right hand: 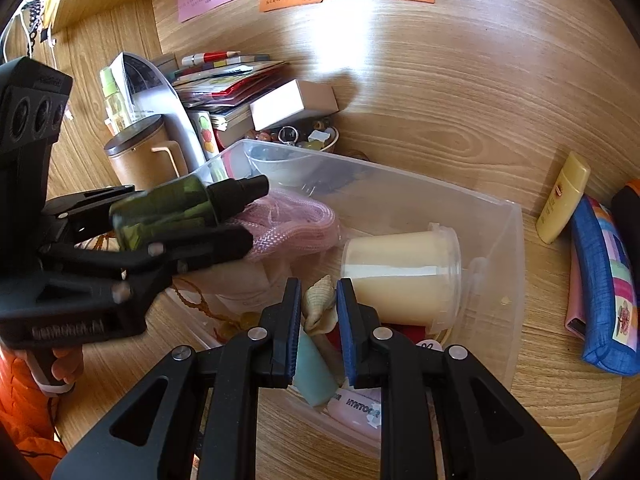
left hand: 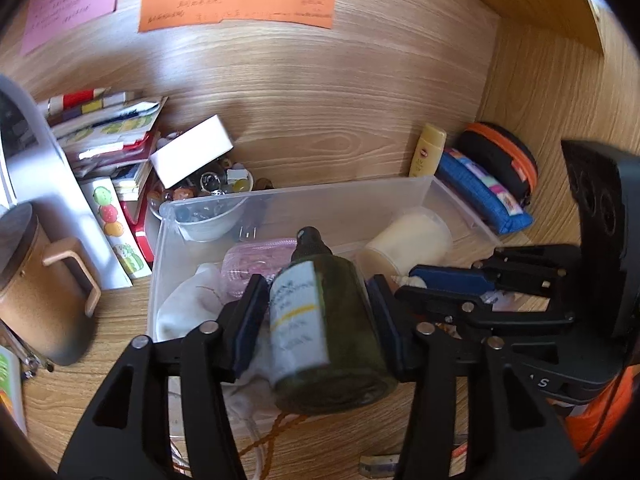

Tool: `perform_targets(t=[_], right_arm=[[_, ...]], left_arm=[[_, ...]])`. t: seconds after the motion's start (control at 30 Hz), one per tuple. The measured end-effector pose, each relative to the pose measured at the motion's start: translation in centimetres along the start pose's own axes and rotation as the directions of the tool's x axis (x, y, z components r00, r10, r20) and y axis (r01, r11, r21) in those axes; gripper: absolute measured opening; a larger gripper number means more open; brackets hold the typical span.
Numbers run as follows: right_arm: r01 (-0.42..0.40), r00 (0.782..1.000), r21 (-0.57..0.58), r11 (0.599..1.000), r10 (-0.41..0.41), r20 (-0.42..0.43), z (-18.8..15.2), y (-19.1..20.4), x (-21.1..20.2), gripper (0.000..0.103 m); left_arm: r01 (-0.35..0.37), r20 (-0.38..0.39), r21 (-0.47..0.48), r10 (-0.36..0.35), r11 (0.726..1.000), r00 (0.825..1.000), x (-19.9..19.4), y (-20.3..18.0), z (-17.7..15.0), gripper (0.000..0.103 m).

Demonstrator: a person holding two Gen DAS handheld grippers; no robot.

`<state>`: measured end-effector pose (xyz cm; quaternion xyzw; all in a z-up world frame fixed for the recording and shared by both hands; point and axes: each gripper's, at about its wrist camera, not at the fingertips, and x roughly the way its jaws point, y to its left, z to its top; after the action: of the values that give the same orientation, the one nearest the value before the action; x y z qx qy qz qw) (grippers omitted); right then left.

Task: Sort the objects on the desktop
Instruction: 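Open left tool to set the bottle in the box while right tool drops the seashell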

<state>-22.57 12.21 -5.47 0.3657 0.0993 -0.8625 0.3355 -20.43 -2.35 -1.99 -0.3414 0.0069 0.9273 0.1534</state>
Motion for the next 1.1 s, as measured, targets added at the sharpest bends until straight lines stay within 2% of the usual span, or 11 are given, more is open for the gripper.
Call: perform_targets(t=[0.1, 0.27, 0.4, 0.73, 0.87, 0.93, 1.1], right_arm=[[0.003, 1.0, 0.0, 1.0, -0.003, 0.001, 0.0, 0.0, 0.0, 0.016], [0.014, 1.0, -0.001, 1.0, -0.014, 0.001, 0.0, -0.2, 0.0, 0.017], [0.032, 0.999, -0.004, 0.999, -0.032, 0.005, 0.1, -0.4, -0.1, 0.026], [0.037, 0.999, 0.0, 0.999, -0.037, 0.014, 0.1, -0.5, -0.5, 0.036], [0.04, 0.998, -0.002, 0.999, -0.04, 0.038, 0.3, -0.4, -1.1, 0.042], [0.05, 0.997, -0.003, 0.999, -0.05, 0.053, 0.3, -0.4, -1.6, 0.05], [0.075, 0.993, -0.015, 0.997, -0.073, 0.095, 0.6, 0.0, -2.9, 0.061]], left_arm=[[-0.02, -0.004, 0.028, 0.02, 0.999, 1.0, 0.1, -0.5, -0.1, 0.057], [-0.009, -0.005, 0.028, 0.009, 1.0, 1.0, 0.0, -0.3, 0.0, 0.06], [-0.002, -0.001, 0.04, 0.002, 0.999, 1.0, -0.1, -0.4, -0.2, 0.065], [-0.003, -0.003, 0.017, 0.003, 1.0, 1.0, -0.5, -0.1, -0.1, 0.068], [-0.019, 0.015, 0.008, 0.019, 1.0, 1.0, -1.3, 0.0, 0.1, 0.077], [-0.028, 0.029, 0.006, 0.028, 1.0, 0.999, -1.8, 0.1, 0.2, 0.079], [-0.066, 0.065, 0.013, 0.065, 0.998, 0.996, -3.3, 0.0, 0.2, 0.087]])
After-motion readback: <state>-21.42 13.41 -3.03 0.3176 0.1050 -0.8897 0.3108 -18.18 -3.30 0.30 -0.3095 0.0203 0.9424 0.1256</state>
